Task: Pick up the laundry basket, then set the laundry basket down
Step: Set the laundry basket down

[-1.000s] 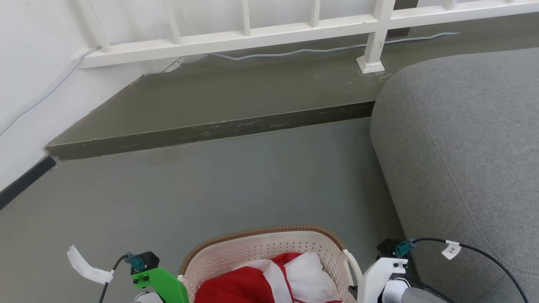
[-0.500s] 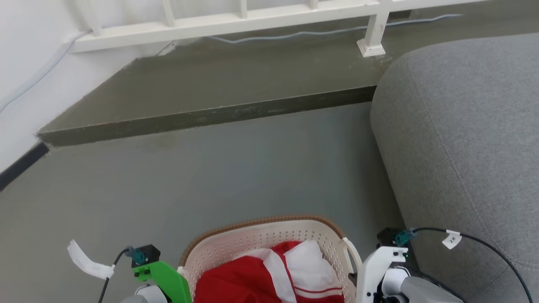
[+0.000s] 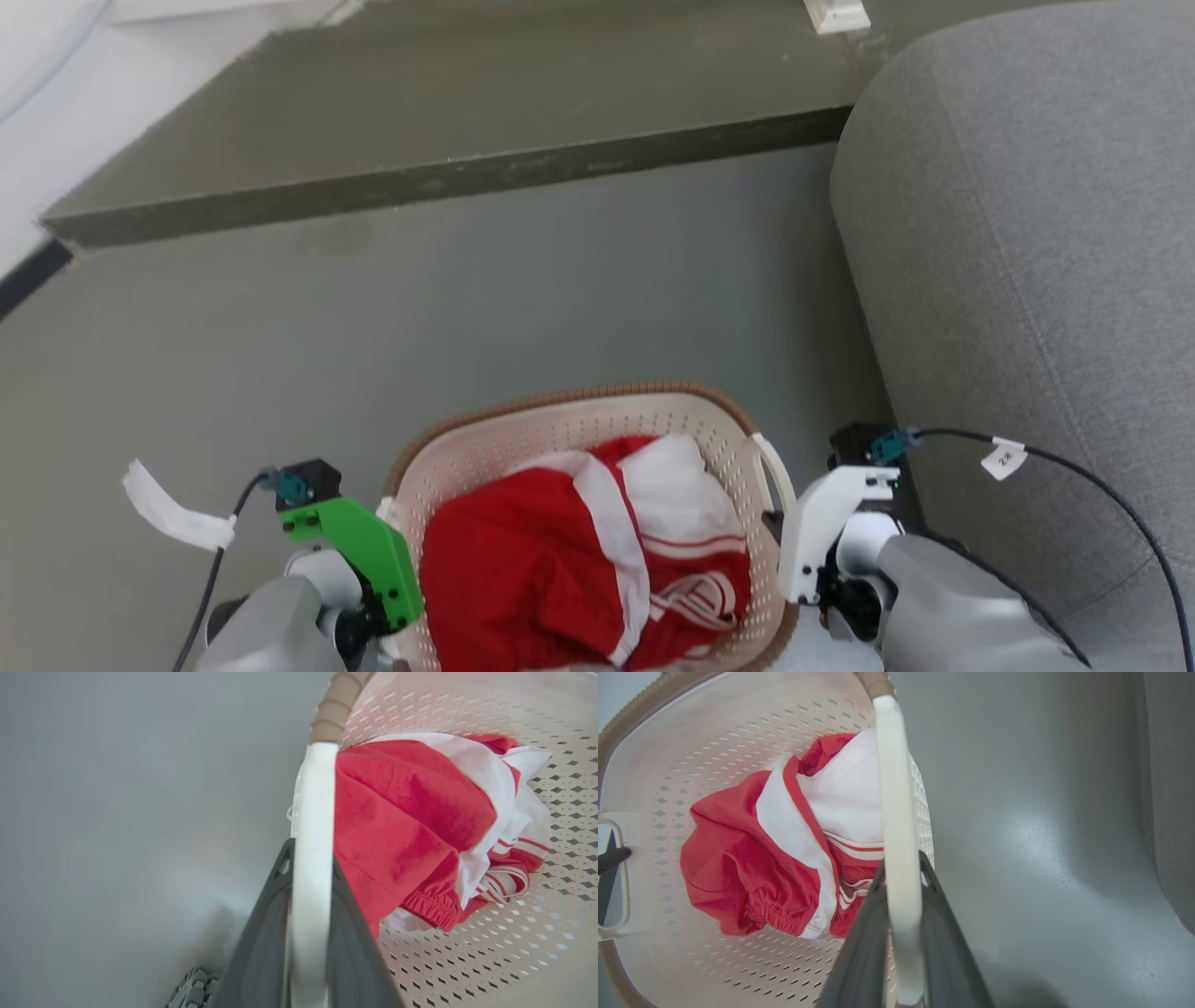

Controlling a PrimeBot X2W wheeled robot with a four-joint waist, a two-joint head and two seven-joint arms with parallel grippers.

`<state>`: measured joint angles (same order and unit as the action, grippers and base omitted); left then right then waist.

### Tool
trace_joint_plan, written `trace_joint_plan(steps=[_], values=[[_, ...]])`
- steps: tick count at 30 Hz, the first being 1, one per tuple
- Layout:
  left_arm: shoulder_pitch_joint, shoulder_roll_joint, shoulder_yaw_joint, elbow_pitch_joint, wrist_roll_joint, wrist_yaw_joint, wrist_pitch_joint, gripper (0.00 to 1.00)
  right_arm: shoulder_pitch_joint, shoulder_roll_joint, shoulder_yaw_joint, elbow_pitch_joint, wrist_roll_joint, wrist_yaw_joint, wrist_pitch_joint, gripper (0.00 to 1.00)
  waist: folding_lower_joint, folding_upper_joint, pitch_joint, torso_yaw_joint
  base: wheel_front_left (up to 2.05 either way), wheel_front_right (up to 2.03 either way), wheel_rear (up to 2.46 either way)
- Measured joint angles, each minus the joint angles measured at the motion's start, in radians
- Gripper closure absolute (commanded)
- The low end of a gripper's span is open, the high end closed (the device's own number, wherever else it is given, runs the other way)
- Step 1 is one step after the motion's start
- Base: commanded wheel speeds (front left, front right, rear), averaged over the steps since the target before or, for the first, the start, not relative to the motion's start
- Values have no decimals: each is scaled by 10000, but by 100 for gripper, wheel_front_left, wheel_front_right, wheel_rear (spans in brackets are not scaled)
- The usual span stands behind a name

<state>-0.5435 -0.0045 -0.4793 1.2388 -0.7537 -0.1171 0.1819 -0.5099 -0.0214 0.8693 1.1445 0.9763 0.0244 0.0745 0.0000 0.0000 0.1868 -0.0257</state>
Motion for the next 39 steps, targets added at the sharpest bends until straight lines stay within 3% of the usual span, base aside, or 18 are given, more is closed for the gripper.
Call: trace_joint_plan(steps=[39], values=[[-3687, 525, 178, -844, 366, 290, -1678, 100, -4258, -31, -240, -12, -514, -447, -1546, 100, 1, 0, 4768, -46, 0, 0, 0]])
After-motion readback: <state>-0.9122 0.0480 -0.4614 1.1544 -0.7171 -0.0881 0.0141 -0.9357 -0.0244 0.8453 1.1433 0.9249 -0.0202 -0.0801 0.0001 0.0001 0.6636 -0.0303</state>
